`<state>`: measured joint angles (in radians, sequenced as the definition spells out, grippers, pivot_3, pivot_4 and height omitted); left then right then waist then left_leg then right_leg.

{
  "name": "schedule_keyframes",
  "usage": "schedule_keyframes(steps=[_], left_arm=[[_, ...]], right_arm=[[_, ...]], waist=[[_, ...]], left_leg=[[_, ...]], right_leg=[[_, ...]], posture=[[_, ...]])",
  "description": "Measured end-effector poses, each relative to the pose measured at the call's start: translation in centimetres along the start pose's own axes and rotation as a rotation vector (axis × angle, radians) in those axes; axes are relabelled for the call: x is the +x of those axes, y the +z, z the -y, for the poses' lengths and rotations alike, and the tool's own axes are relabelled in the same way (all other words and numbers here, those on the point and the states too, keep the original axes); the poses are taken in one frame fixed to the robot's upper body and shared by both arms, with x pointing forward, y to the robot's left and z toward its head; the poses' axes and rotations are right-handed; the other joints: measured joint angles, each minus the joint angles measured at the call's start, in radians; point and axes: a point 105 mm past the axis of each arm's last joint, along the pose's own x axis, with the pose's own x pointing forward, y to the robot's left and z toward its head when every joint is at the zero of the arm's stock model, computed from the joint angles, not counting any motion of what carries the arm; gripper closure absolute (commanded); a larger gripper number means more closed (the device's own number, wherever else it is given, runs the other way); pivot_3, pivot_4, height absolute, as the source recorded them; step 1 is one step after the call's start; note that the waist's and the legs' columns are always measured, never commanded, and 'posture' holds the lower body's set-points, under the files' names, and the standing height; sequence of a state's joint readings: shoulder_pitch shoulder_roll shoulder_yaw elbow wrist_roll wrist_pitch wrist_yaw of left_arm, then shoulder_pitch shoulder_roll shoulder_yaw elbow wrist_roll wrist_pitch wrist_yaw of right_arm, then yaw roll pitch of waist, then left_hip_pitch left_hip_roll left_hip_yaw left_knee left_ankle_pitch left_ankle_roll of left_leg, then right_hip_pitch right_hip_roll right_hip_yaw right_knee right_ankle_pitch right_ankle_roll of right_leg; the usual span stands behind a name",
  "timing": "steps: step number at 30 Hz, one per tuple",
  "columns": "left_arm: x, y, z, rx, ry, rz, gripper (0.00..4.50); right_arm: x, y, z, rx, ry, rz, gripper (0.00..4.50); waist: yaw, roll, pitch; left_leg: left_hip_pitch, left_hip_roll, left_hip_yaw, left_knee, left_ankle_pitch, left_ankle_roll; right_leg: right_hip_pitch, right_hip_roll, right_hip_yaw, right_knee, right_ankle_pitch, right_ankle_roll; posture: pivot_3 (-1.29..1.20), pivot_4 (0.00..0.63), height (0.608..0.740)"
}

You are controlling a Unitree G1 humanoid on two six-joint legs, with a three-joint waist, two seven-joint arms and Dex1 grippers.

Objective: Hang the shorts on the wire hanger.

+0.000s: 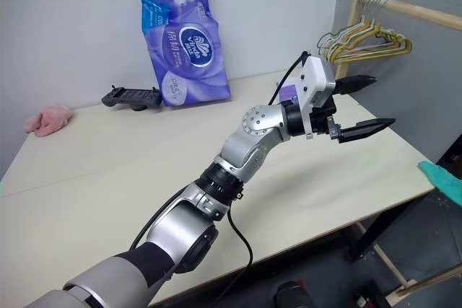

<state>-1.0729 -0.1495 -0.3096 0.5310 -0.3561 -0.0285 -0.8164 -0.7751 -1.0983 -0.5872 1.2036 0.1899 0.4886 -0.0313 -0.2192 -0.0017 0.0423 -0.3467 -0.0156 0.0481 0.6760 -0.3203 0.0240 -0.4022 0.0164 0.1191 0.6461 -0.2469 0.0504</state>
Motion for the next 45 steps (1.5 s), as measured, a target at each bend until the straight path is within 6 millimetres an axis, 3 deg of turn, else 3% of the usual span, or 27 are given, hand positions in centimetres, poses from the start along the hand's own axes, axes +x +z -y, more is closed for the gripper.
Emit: schedule_keyframes(steps=[19, 29, 32, 37, 45], left_arm=[[0.1, 0.3, 0.1, 0.008, -0.006, 0.007, 0.0], [0.1, 0.3, 0.2, 0.007, -0.008, 0.005, 0.0], [0.1, 0.3, 0.2, 0.007, -0.009, 0.005, 0.0], [0.1, 0.3, 0.2, 0.007, -0.009, 0.005, 0.0], [0.1, 0.3, 0.2, 0.007, -0.009, 0.005, 0.0]], right_arm=[[0.1, -0.8, 0.7, -0.006, -0.025, -0.024, 0.01], [-0.4, -0.8, -1.2, -0.036, 0.016, -0.013, 0.01], [-0.5, -1.0, -0.8, -0.03, 0.001, -0.021, 0.01], [-0.4, -1.2, -0.4, -0.009, -0.006, -0.026, 1.22], [-0.4, -1.0, -0.5, -0.002, -0.003, -0.015, 4.19]], waist=[[0.0, 0.0, 0.0], [0.0, 0.0, 0.0], [0.003, 0.0, 0.0], [0.001, 0.0, 0.0], [0.001, 0.0, 0.0]], left_leg=[[0.001, -0.006, 0.007, 0.001, -0.003, 0.006], [0.0, -0.006, 0.006, 0.002, -0.003, 0.006], [0.0, -0.006, 0.006, 0.002, -0.003, 0.006], [0.001, -0.006, 0.008, 0.002, -0.004, 0.007], [0.001, -0.006, 0.008, 0.002, -0.004, 0.007]], right_leg=[[0.0, -0.002, 0.011, -0.001, 0.0, 0.008], [0.0, -0.002, 0.013, -0.001, 0.0, 0.009], [0.0, -0.002, 0.013, -0.001, 0.0, 0.009], [0.0, -0.002, 0.014, -0.001, 0.0, 0.009], [0.0, -0.002, 0.015, -0.001, 0.0, 0.01]], posture=[[-0.17, 0.0, 0.74], [-0.19, 0.005, 0.74], [-0.19, 0.005, 0.74], [-0.19, 0.008, 0.74], [-0.18, 0.01, 0.74]])
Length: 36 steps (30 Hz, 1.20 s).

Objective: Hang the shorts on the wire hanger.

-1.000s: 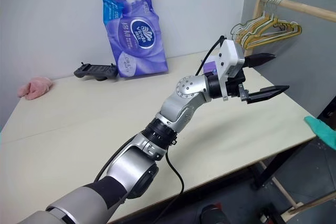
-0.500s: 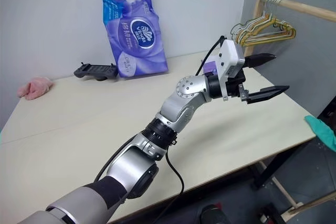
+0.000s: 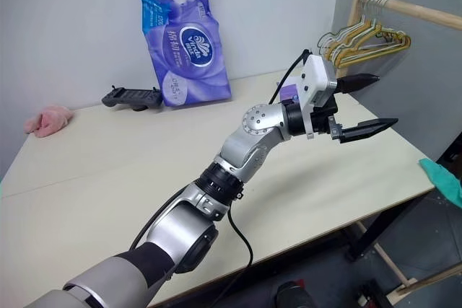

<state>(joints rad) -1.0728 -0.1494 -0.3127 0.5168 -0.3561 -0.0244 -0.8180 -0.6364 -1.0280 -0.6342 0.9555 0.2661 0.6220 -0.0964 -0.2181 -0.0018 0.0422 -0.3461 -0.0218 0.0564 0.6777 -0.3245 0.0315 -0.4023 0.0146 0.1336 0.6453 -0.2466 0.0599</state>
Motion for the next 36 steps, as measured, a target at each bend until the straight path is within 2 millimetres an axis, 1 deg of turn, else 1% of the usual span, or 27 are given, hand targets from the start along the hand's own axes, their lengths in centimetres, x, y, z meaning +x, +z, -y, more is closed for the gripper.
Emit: schedule_keyframes(steps=[1, 11, 13, 17, 19, 24, 29, 32, 36], left_arm=[[0.0, 0.0, 0.0, 0.0, 0.0, 0.0, 0.0], [0.0, 0.0, 0.0, 0.0, 0.0, -0.001, 0.0], [0.0, 0.0, 0.0, -0.001, 0.0, -0.001, 0.0], [0.0, -0.1, 0.0, -0.002, 0.001, -0.001, 0.0], [0.0, -0.1, 0.0, -0.002, 0.001, -0.001, 0.0], [0.0, 0.0, 0.0, -0.002, -0.001, -0.001, 0.0], [0.0, -0.1, 0.0, -0.002, -0.001, -0.001, 0.0], [0.0, -0.1, 0.0, -0.002, -0.001, -0.001, 0.0], [0.0, -0.1, 0.0, -0.002, -0.001, -0.002, 0.0]], right_arm=[[0.0, 0.0, 0.0, -0.003, 0.002, 0.002, 4.47], [0.0, 0.6, -0.5, -0.034, 0.005, 0.029, 4.47], [0.0, 1.2, -0.3, -0.051, -0.013, 0.047, 4.47], [-0.3, 2.9, 0.3, -0.057, -0.04, 0.091, 4.47], [-0.3, 3.2, 0.4, -0.049, -0.042, 0.088, 4.47], [-0.1, 3.1, -0.2, -0.01, -0.024, 0.059, 4.47], [0.0, 2.6, 0.2, 0.032, -0.03, 0.032, 4.47], [0.1, 2.1, 0.1, 0.066, -0.02, 0.009, 4.47], [0.1, 2.1, -0.1, 0.074, -0.012, 0.005, 4.47]], waist=[[0.0, 0.0, 0.0], [0.0, 0.0, 0.0], [0.0, 0.0, 0.0], [-0.001, 0.0, 0.0], [-0.002, 0.0, 0.0], [-0.002, 0.0, 0.0], [-0.001, 0.0, 0.0], [-0.001, 0.0, 0.0], [-0.001, 0.0, 0.0]], left_leg=[[0.0, 0.0, 0.0, 0.0, 0.0, 0.0], [0.0, 0.0, 0.001, 0.0, 0.0, 0.0], [0.0, -0.001, 0.002, 0.0, 0.0, 0.001], [0.001, -0.001, 0.003, 0.0, 0.0, 0.001], [0.001, -0.001, 0.004, 0.0, -0.001, 0.001], [0.001, -0.001, 0.005, 0.0, -0.001, 0.002], [0.001, -0.002, 0.006, 0.0, -0.002, 0.003], [0.001, -0.002, 0.007, 0.0, -0.002, 0.003], [0.001, -0.002, 0.007, 0.0, -0.002, 0.003]], right_leg=[[0.0, 0.0, 0.0, 0.0, 0.0, 0.0], [0.0, 0.0, 0.002, 0.0, 0.0, 0.001], [0.0, 0.0, 0.003, 0.0, 0.0, 0.001], [0.0, 0.0, 0.004, 0.0, 0.0, 0.001], [0.0, 0.0, 0.005, 0.0, 0.0, 0.001], [-0.001, 0.0, 0.007, 0.0, 0.0, 0.002], [-0.001, 0.0, 0.009, -0.001, 0.0, 0.003], [-0.001, 0.0, 0.01, -0.001, 0.0, 0.003], [-0.001, 0.0, 0.01, -0.001, 0.0, 0.004]], posture=[[-0.18, 0.012, 0.74], [-0.18, 0.01, 0.74], [-0.18, 0.01, 0.74], [-0.19, 0.009, 0.74], [-0.19, 0.01, 0.74], [-0.18, 0.009, 0.74], [-0.17, 0.009, 0.74], [-0.16, 0.009, 0.74], [-0.17, 0.01, 0.74]])
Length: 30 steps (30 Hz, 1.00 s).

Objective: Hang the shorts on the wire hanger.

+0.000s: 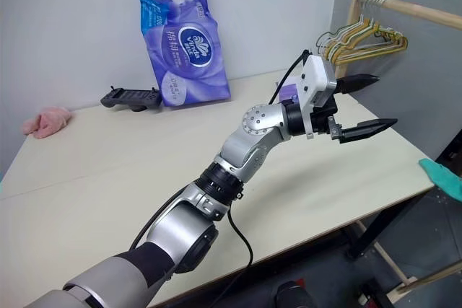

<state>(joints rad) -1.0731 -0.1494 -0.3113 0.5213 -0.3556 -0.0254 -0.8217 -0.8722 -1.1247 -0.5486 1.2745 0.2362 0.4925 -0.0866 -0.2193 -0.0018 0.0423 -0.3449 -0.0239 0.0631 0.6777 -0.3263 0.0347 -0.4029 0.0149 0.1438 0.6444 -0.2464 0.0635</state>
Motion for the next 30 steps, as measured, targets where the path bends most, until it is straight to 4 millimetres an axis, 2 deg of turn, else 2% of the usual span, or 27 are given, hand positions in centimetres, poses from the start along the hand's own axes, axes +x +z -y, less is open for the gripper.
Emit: schedule_keyframes(steps=[14, 19, 27, 30], left_arm=[[0.0, 0.0, 0.0, 0.0, -0.002, 0.0, 0.0], [0.0, 0.0, 0.0, 0.0, -0.003, 0.0, 0.0], [0.0, 0.0, 0.1, 0.0, -0.006, 0.0, 0.0], [0.0, 0.0, 0.1, 0.0, -0.008, -0.001, 0.0]], right_arm=[[0.0, -0.7, 0.8, 0.032, 0.007, -0.05, 4.47], [0.0, -0.8, 0.8, 0.034, 0.016, -0.054, 3.03], [0.0, -0.7, 0.8, 0.029, 0.018, -0.05, 0.13], [0.0, -0.5, 1.4, -0.016, -0.023, -0.031, 0.06]], waist=[[0.0, 0.0, 0.0], [0.0, 0.0, 0.0], [0.0, 0.0, 0.0], [0.001, 0.0, 0.0]], left_leg=[[0.0, 0.0, 0.0, 0.0, 0.0, 0.0], [0.0, 0.0, 0.0, 0.0, 0.0, 0.0], [0.0, 0.0, 0.0, 0.0, 0.0, 0.0], [0.0, 0.0, 0.0, 0.0, 0.0, 0.0]], right_leg=[[0.0, 0.0, 0.001, 0.0, 0.0, 0.001], [0.0, 0.0, 0.001, 0.0, 0.0, 0.001], [0.0, 0.0, 0.001, 0.0, 0.0, 0.001], [0.0, 0.0, 0.001, 0.0, 0.0, 0.001]], posture=[[-0.17, 0.013, 0.74], [-0.17, 0.01, 0.74], [-0.16, 0.002, 0.74], [-0.16, 0.001, 0.74]])
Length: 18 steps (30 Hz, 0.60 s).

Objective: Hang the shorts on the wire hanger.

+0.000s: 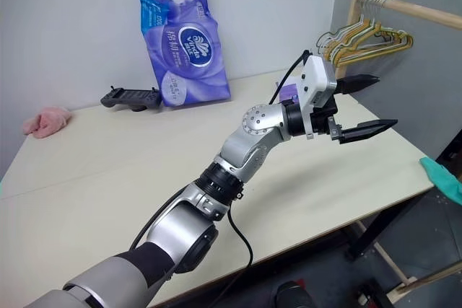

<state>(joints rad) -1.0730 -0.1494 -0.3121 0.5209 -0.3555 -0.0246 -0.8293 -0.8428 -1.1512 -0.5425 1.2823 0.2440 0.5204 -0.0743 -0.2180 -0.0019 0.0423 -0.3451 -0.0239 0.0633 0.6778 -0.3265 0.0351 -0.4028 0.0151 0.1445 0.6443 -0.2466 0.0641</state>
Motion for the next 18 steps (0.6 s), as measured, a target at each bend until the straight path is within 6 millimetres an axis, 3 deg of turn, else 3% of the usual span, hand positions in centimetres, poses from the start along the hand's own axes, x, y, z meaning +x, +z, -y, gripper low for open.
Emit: schedule_keyframes(steps=[4, 8, 10, 13, 18], left_arm=[[0.0, 0.0, 0.0, -0.001, -0.002, -0.001, 0.0], [0.1, 0.0, 0.1, 0.0, -0.006, -0.002, 0.0], [0.1, 0.0, 0.1, 0.0, -0.007, -0.002, 0.0], [0.1, -0.1, 0.3, -0.004, -0.015, -0.008, 0.0], [0.1, 0.1, 0.3, -0.003, -0.016, -0.006, 0.0]], right_arm=[[-0.1, 0.4, 0.5, -0.095, -0.112, 0.057, 0.06], [-0.5, -0.6, -0.6, -0.119, -0.139, 0.053, 0.06], [-1.9, -1.7, -2.9, -0.123, -0.104, 0.076, 0.06], [-4.7, -5.0, -6.8, -0.144, -0.009, 0.039, 0.06], [-10.9, -6.3, -11.5, -0.118, 0.137, 0.078, 0.06]], waist=[[0.0, 0.0, 0.0], [0.001, 0.0, 0.0], [0.001, -0.001, -0.001], [0.009, 0.002, -0.002], [0.027, 0.003, -0.003]], left_leg=[[0.0, 0.0, 0.0, 0.0, 0.0, 0.0], [0.0, 0.0, 0.0, 0.001, 0.0, 0.0], [-0.001, 0.001, -0.002, 0.001, 0.0, 0.0], [-0.001, 0.001, -0.002, 0.001, 0.0, 0.0], [-0.003, 0.001, -0.004, 0.002, 0.0, 0.0]], right_leg=[[0.0, 0.0, 0.001, 0.0, 0.0, 0.0], [0.0, 0.0, 0.001, 0.0, 0.0, 0.001], [-0.001, 0.001, 0.001, 0.001, 0.0, 0.001], [-0.002, 0.001, 0.0, 0.003, 0.001, 0.001], [-0.002, 0.001, -0.002, 0.002, 0.001, 0.002]], posture=[[-0.16, 0.0, 0.74], [-0.16, 0.0, 0.74], [-0.16, 0.0, 0.74], [-0.17, 0.0, 0.74], [-0.17, 0.0, 0.74]])
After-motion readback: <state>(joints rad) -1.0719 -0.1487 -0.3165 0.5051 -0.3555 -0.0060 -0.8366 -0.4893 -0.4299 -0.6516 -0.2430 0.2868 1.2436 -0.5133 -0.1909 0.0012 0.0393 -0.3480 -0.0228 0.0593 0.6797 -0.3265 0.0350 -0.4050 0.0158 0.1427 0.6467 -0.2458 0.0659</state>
